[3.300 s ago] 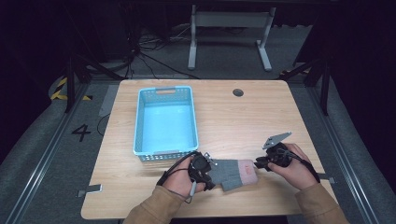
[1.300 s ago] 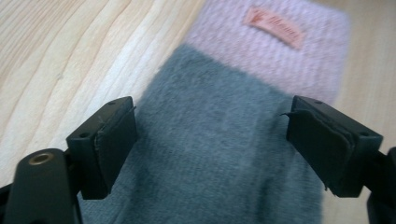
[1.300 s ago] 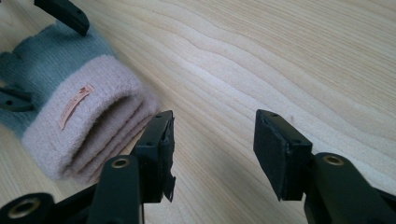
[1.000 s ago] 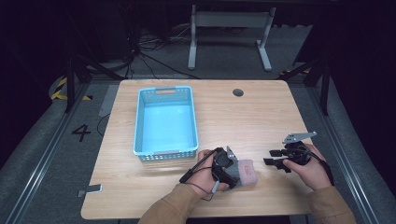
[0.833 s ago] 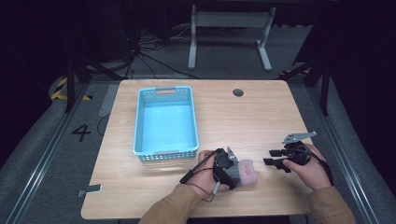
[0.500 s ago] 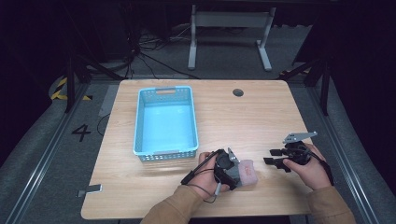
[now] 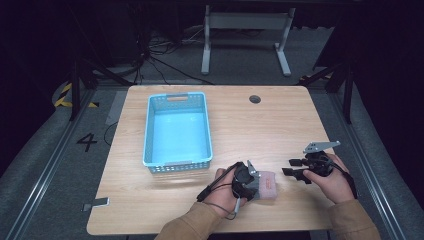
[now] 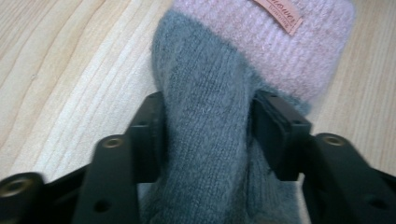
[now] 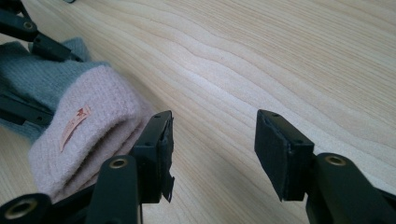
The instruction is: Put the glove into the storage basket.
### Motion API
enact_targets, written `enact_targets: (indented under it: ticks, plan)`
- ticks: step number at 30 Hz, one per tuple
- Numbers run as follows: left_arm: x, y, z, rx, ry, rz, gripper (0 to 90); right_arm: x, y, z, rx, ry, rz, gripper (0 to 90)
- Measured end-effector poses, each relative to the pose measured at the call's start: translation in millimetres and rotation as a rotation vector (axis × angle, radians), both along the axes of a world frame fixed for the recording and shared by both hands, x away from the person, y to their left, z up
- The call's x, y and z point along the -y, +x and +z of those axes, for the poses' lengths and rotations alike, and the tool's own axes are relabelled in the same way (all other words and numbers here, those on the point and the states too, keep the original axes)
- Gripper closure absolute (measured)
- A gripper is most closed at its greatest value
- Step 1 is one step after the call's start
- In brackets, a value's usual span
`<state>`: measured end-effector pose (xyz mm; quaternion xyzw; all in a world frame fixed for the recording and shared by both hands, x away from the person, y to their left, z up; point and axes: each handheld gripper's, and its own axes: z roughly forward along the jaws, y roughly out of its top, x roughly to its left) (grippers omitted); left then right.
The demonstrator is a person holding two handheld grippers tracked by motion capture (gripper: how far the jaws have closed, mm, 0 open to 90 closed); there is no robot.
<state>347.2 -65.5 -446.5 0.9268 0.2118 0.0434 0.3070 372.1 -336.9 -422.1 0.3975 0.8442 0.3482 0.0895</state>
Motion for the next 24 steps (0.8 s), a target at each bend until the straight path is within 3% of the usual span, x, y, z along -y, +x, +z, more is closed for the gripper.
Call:
enact_targets:
  ticks: [4, 14, 24]
  plan:
    - [-1.1, 0.1, 0.1, -0.013, -0.019, 0.006, 63.1, 1.0, -0.4, 0.7, 0.0, 0.004, -0.004, 47.6]
    - [-3.5, 0.3, 7.1, -0.025, -0.04, -0.018, 66.7, 4.8, 0.8, 1.4, 0.004, 0.011, -0.011, 48.2]
    - [-15.3, -2.6, 35.2, -0.027, -0.068, -0.038, 67.1, 6.1, 2.8, 2.8, 0.006, 0.018, -0.018, 48.9]
